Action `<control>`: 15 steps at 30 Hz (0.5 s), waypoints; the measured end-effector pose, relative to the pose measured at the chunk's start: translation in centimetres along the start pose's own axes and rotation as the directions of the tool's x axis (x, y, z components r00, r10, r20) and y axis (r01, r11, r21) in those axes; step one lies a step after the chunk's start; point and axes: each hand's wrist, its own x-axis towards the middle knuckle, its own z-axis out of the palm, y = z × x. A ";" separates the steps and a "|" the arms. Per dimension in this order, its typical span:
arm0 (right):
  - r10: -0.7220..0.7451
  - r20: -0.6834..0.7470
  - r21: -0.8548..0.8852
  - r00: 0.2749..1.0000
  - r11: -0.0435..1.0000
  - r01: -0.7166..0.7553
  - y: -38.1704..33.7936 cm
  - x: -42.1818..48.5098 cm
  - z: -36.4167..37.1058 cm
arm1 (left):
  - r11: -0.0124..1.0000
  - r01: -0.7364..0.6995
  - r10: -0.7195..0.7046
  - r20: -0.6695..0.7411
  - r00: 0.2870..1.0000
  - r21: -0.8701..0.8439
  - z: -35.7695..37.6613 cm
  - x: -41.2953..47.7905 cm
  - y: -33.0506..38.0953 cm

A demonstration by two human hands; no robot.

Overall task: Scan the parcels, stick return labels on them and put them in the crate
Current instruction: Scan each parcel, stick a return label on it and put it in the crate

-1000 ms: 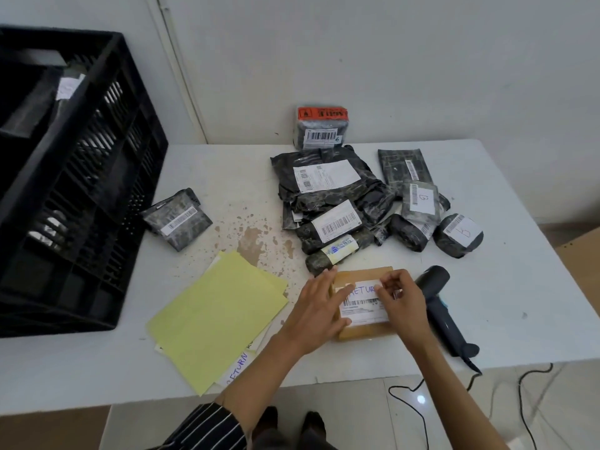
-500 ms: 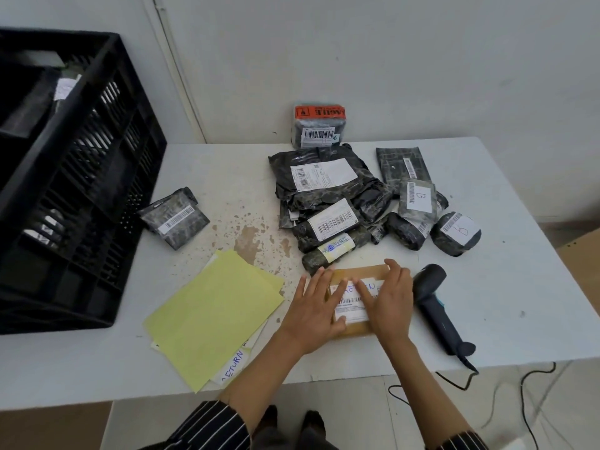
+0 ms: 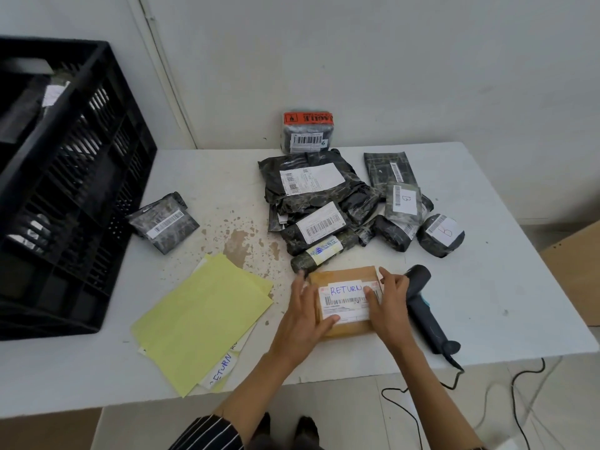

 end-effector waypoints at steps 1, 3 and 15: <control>0.022 -0.015 -0.015 1.000 1.000 -0.022 0.0 0.0 0.2 | 0.996 0.079 -0.080 -0.013 0.997 -0.041 0.2 -0.1 0.1; 0.066 -0.021 -0.043 0.998 0.997 -0.067 0.2 -0.2 0.4 | 0.976 0.197 -0.195 0.037 0.980 -0.088 0.8 -0.2 0.2; 0.064 -0.051 0.232 0.997 0.971 -0.050 -4.2 -3.0 0.6 | 0.736 0.376 -0.559 -0.191 0.807 -0.563 -0.3 -0.2 2.9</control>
